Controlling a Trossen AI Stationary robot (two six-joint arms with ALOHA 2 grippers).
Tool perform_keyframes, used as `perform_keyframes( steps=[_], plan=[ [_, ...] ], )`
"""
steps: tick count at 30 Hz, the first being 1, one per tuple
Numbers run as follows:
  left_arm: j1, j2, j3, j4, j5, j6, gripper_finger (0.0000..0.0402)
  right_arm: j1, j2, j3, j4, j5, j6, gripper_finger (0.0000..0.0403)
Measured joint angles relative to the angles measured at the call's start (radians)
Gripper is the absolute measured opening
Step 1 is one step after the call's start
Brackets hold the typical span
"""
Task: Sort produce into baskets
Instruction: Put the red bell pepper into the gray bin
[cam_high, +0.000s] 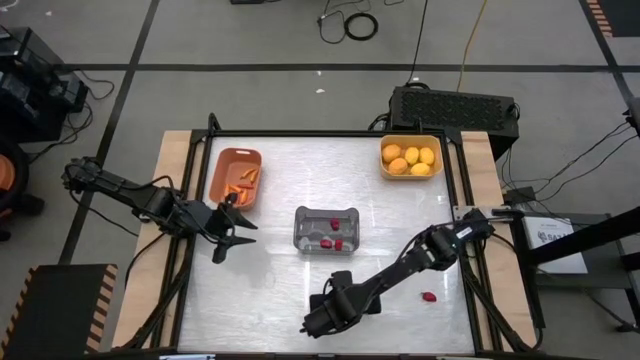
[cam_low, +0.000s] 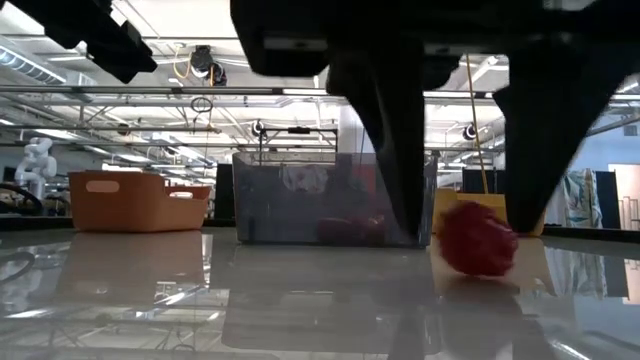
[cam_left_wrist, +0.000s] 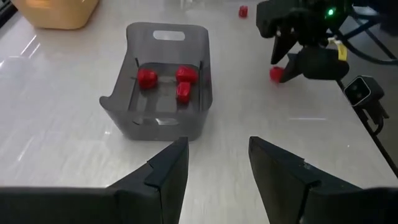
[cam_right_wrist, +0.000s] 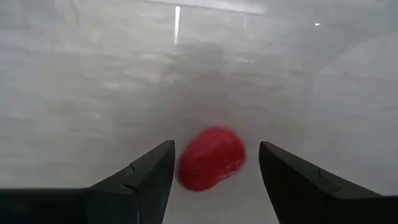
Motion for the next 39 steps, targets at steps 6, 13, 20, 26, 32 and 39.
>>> perform_keyframes(
  steps=[6,13,20,26,32,39],
  plan=[
    [0.000,0.000,0.000,-0.002,0.007,-0.025,0.0176,-0.005,0.019,0.000,-0.024,-0.022,-0.027,0.0226],
    [0.000,0.000,0.000,-0.002,0.011,-0.025,0.0176,-0.003,0.019,0.001,0.012,-0.056,-0.026,0.0226],
    [0.000,0.000,0.000,-0.003,0.011,-0.019,0.0176,0.009,0.019,0.001,0.022,-0.063,-0.034,0.0226],
    [0.000,0.000,0.000,-0.003,0.011,-0.014,0.0176,-0.004,0.019,-0.003,0.024,-0.043,-0.053,0.0226],
    [0.000,0.000,0.000,-0.003,0.010,0.001,0.0176,-0.015,0.017,-0.036,0.068,-0.057,-0.112,0.0207],
    [0.000,0.000,0.000,-0.003,0.010,0.000,0.0176,-0.020,0.017,-0.040,0.087,-0.069,-0.153,0.0158]
  ],
)
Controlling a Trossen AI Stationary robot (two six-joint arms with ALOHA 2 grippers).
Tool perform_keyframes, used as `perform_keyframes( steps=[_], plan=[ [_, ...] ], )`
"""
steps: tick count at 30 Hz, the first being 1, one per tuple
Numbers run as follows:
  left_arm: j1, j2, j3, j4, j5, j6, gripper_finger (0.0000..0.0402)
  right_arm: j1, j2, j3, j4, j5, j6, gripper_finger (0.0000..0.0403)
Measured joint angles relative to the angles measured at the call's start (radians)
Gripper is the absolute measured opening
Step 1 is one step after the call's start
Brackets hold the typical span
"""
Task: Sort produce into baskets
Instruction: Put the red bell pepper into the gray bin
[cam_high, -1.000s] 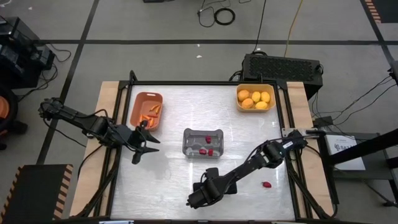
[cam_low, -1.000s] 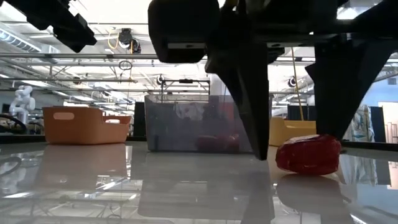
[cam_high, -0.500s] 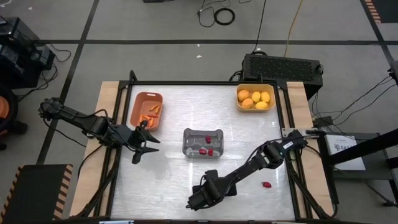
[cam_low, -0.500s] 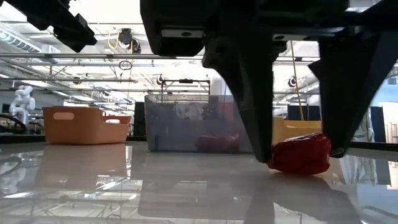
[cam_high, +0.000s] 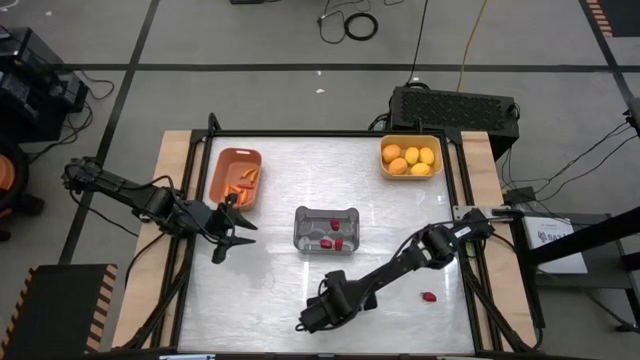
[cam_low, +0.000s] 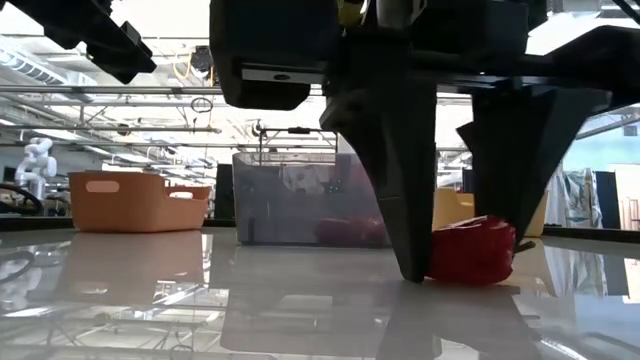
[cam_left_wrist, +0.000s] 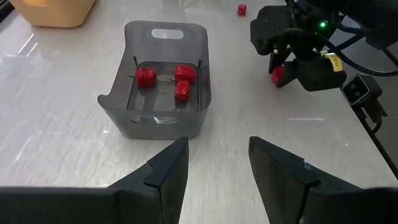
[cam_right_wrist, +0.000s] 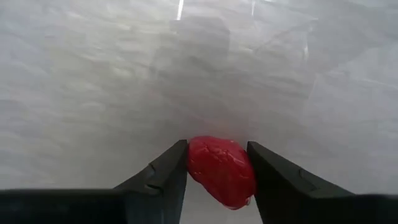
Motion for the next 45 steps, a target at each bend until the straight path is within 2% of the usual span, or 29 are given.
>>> perform_keyframes(
  steps=[6,11,17,21,28,33,38,45],
  plan=[
    [0.000,0.000,0.000,0.000,-0.001,0.001,0.0176,-0.016,0.000,0.001,0.011,-0.029,-0.054,0.0123],
    [0.000,0.000,0.000,0.000,-0.007,0.001,0.0176,-0.045,0.000,0.037,0.010,-0.038,-0.144,0.0122],
    [0.000,0.000,0.000,0.000,-0.017,0.001,0.0176,-0.127,0.000,0.133,-0.071,-0.023,-0.338,0.0123],
    [0.000,0.000,0.000,0.000,-0.019,0.000,0.0176,-0.189,-0.004,0.221,-0.164,0.053,-0.474,0.0123],
    [0.000,0.000,0.000,0.003,-0.022,-0.053,0.0176,-0.296,-0.104,0.202,-0.230,0.200,-0.610,0.0122],
    [0.000,0.000,0.000,0.003,-0.022,-0.069,0.0176,-0.351,-0.115,0.202,-0.265,0.291,-0.706,0.0122],
    [0.000,0.000,0.000,0.002,-0.023,-0.080,0.0176,-0.402,-0.100,0.201,-0.257,0.292,-0.758,0.0136],
    [0.000,0.000,0.000,0.000,-0.034,-0.080,0.0176,-0.414,-0.100,0.201,-0.255,0.276,-0.816,0.0186]
  ],
)
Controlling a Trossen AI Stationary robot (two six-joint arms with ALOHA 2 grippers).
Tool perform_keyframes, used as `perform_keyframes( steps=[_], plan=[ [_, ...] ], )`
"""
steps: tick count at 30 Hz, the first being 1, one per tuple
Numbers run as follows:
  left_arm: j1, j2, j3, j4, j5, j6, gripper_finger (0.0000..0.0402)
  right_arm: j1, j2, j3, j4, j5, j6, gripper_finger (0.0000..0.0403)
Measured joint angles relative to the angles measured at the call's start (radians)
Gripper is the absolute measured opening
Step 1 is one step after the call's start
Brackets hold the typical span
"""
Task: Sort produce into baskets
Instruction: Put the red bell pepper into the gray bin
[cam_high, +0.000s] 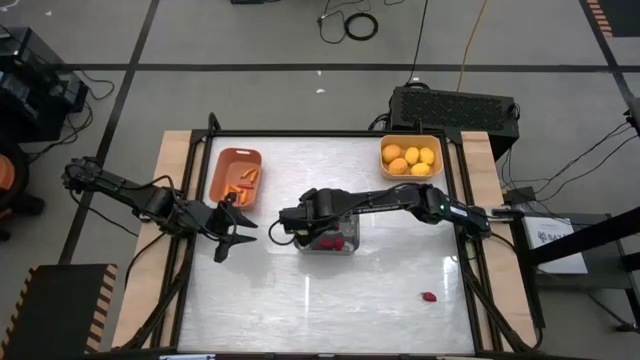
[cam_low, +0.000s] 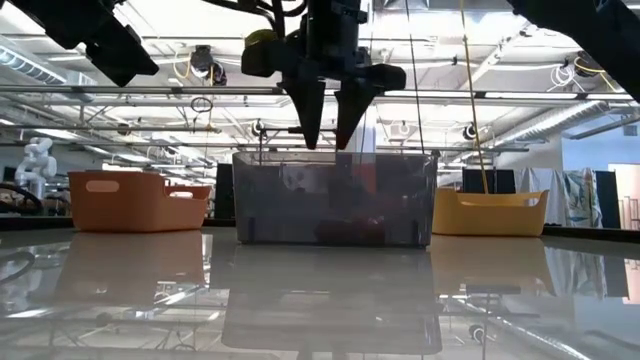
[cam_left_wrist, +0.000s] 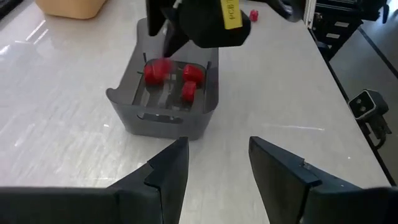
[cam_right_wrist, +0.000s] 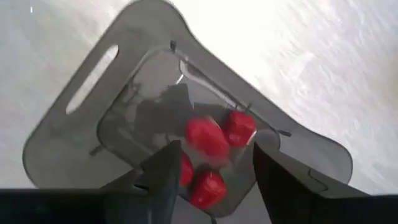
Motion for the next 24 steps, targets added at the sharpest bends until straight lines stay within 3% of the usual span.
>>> perform_keyframes(
  steps=[7,10,15,20,24],
  plan=[
    [0.000,0.000,0.000,0.000,-0.060,0.001,0.0176,0.007,-0.004,0.000,-0.071,-0.068,-0.027,0.0233],
    [0.000,0.000,0.000,0.000,-0.084,0.001,0.0176,0.021,-0.020,0.000,-0.069,-0.148,-0.075,0.0246],
    [0.000,0.000,0.000,0.001,-0.093,0.004,0.0176,0.081,-0.048,-0.005,-0.066,-0.180,-0.110,0.0258],
    [0.000,0.000,0.000,0.003,-0.111,0.002,0.0176,0.143,-0.099,-0.073,-0.068,-0.249,-0.127,0.0263],
    [0.002,0.000,0.000,0.004,-0.130,0.001,0.0176,0.207,-0.180,-0.209,-0.068,-0.259,-0.081,0.0264]
  ],
)
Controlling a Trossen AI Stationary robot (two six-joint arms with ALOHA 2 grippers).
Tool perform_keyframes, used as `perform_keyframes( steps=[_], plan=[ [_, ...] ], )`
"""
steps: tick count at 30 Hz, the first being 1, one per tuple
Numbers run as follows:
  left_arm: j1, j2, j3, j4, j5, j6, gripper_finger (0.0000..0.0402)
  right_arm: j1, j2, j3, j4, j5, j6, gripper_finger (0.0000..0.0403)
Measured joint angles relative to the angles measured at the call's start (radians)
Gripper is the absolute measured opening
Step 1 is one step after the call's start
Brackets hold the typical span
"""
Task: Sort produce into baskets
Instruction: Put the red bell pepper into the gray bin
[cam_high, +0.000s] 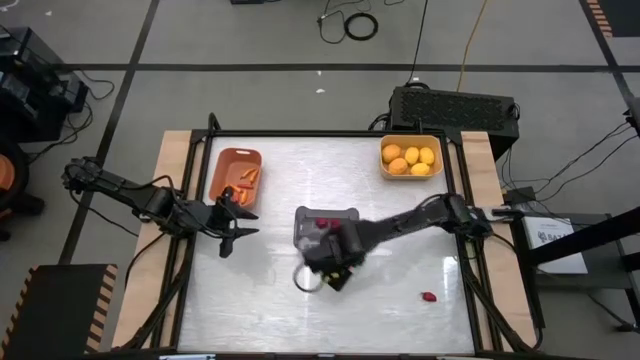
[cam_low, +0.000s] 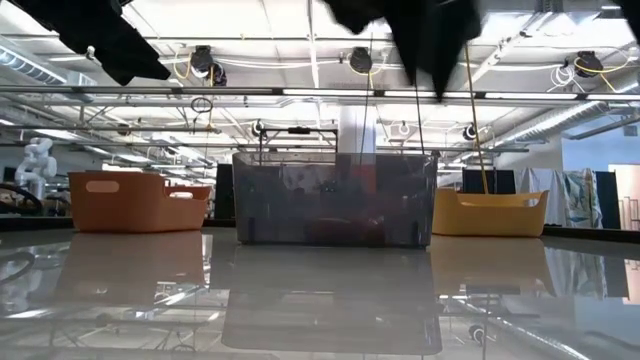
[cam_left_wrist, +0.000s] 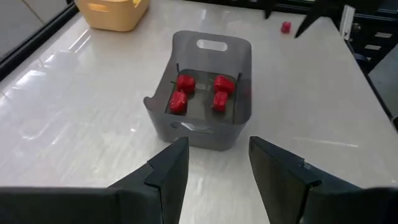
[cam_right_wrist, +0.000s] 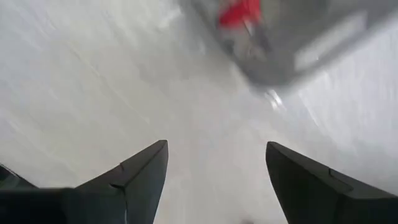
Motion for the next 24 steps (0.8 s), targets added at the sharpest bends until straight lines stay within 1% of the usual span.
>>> perform_keyframes(
  steps=[3,6,8,10,13,15,17,20,22,24],
  plan=[
    [0.012,0.001,0.000,0.006,-0.010,-0.022,0.0176,0.049,-0.081,-0.148,0.000,-0.027,0.079,0.0264],
    [0.040,0.010,0.000,0.027,-0.026,-0.065,0.0176,0.110,-0.181,-0.336,0.023,-0.030,0.199,0.0264],
    [0.060,0.021,0.000,0.061,-0.034,-0.084,0.0176,0.156,-0.256,-0.476,0.106,-0.050,0.294,0.0264],
    [0.082,0.036,0.000,0.120,-0.035,-0.100,0.0176,0.206,-0.328,-0.613,0.236,-0.074,0.398,0.0264],
    [0.114,0.070,0.000,0.231,-0.036,-0.106,0.0176,0.282,-0.419,-0.770,0.402,-0.079,0.526,0.0264],
    [0.133,0.096,0.000,0.323,-0.036,-0.106,0.0176,0.327,-0.455,-0.842,0.448,-0.077,0.569,0.0263],
    [0.154,0.128,0.000,0.423,-0.035,-0.106,0.0176,0.367,-0.474,-0.891,0.442,-0.075,0.576,0.0263],
    [0.181,0.180,0.000,0.558,-0.036,-0.109,0.0176,0.425,-0.492,-0.940,0.443,-0.076,0.550,0.0263],
    [0.196,0.214,0.001,0.636,-0.036,-0.142,0.0176,0.459,-0.497,-0.971,0.457,-0.081,0.525,0.0263],
    [0.206,0.252,0.001,0.690,-0.035,-0.189,0.0176,0.484,-0.497,-1.008,0.497,-0.109,0.494,0.0263]
  ],
)
